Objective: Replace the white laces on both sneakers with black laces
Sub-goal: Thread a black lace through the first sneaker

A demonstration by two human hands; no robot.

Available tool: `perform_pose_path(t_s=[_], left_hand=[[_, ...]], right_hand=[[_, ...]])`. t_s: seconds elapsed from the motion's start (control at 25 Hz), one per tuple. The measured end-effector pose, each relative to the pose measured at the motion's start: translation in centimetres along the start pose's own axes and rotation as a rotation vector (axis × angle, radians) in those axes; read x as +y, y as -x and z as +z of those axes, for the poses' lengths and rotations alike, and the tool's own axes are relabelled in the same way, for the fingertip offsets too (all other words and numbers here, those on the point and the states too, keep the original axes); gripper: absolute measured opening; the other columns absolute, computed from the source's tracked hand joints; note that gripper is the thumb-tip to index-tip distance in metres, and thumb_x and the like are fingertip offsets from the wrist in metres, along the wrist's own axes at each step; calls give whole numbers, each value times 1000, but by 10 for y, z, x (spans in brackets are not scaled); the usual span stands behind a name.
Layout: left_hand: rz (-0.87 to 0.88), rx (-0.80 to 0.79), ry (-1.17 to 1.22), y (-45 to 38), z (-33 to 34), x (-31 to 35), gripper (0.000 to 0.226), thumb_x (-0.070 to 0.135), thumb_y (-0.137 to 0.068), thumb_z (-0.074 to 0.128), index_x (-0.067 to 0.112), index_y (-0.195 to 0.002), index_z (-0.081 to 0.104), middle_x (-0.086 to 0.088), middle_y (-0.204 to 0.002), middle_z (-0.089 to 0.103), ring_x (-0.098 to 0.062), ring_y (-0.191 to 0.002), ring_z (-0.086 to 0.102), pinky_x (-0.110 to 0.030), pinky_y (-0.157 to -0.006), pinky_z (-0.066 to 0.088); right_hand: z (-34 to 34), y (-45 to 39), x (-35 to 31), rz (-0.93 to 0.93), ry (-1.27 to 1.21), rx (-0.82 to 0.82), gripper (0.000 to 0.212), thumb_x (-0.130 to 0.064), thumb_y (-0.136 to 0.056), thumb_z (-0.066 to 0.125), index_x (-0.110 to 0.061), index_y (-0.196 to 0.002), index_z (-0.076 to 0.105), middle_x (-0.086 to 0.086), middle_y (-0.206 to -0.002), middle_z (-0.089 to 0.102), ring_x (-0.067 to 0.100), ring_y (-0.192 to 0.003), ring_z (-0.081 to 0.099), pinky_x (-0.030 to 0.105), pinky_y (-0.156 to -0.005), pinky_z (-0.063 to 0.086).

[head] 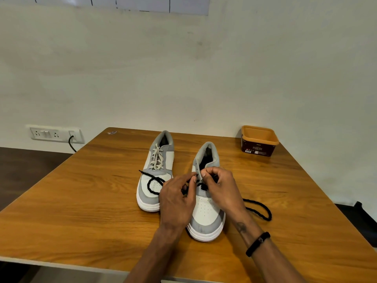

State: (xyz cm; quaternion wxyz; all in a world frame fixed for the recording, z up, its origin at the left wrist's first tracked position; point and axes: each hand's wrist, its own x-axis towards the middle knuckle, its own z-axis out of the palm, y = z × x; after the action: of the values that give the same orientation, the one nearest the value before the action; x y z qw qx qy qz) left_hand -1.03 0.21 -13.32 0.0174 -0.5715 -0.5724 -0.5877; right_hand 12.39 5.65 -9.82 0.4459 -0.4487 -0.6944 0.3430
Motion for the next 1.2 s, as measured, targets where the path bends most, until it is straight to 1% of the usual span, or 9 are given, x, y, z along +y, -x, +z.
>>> perform_pose_path(t_s=[0.2, 0.36, 0.48, 0.56, 0.68, 0.84, 1.0, 1.12, 1.2], left_hand=[[-14, -18, 15, -3, 0, 5, 21, 28, -99, 71, 22, -119, 76, 14, -95, 73, -3, -78, 64, -22, -70, 55], [-15, -81, 10, -13, -2, 10, 10, 27, -99, 71, 22, -108, 73, 17, -89, 69, 6, -79, 61, -6, -65, 43], [9, -136, -8, -22, -7, 12, 3, 26, -100, 69, 23, -101, 67, 15, -85, 66, 1, -77, 62, -11, -62, 46], [34, -151, -66, -30, -14, 10, 5, 27, -100, 66, 23, -98, 65, 13, -84, 63, -5, -71, 61, -17, -58, 47], [17, -164, -82, -41, -28, 4, 7, 27, -102, 63, 20, -99, 63, 9, -86, 64, -6, -68, 61, -22, -58, 50], [-194, -77, 141, -59, -53, -7, 14, 25, -107, 56, 13, -106, 61, 0, -88, 71, -13, -71, 70, -24, -59, 57], [-469, 64, 412, -82, -86, -23, 23, 24, -112, 44, 5, -108, 55, -15, -86, 73, -20, -61, 69, -31, -56, 59], [-766, 373, 753, -108, -115, -25, 22, 14, -113, 33, 15, -96, 47, -19, -99, 70, -23, -76, 75, -36, -76, 64], [-852, 492, 806, -111, -121, -26, 20, 11, -112, 30, 12, -102, 48, -21, -106, 69, -27, -87, 77, -38, -84, 64]], right_hand=[[-6, 0, 0, 9, 32, -46, 16, -30, -103, 66, -24, -103, 81, -8, -102, 75, 5, -95, 71, 36, -88, 61], [-18, -1, -4, -17, 179, -153, 24, -24, -102, 67, -29, -124, 76, -10, -116, 68, 3, -108, 65, 32, -97, 58], [-21, 1, -11, -51, 320, -176, 32, -25, -102, 68, -29, -134, 70, -7, -124, 63, 5, -114, 59, 28, -101, 55], [-23, 3, -12, -137, 500, -123, 39, -35, -100, 68, -30, -139, 65, -6, -126, 59, 10, -118, 55, 29, -98, 54], [-34, 9, -13, -237, 697, -42, 46, -56, -96, 66, -32, -135, 63, -11, -128, 58, 12, -122, 50, 24, -89, 49], [-51, 17, -17, -164, 755, -82, 66, -79, -85, 61, -38, -136, 56, -18, -139, 56, 7, -132, 44, 23, -90, 41], [-61, 20, -18, -111, 727, -136, 81, -85, -72, 68, -42, -138, 53, -19, -145, 55, 7, -137, 39, 31, -99, 46], [-64, 19, -17, -79, 690, -153, 86, -85, -67, 72, -44, -140, 52, -18, -146, 54, 7, -138, 39, 37, -104, 48], [-63, 20, -17, -71, 657, -147, 86, -84, -66, 75, -44, -139, 53, -18, -145, 54, 7, -135, 40, 36, -102, 49]])
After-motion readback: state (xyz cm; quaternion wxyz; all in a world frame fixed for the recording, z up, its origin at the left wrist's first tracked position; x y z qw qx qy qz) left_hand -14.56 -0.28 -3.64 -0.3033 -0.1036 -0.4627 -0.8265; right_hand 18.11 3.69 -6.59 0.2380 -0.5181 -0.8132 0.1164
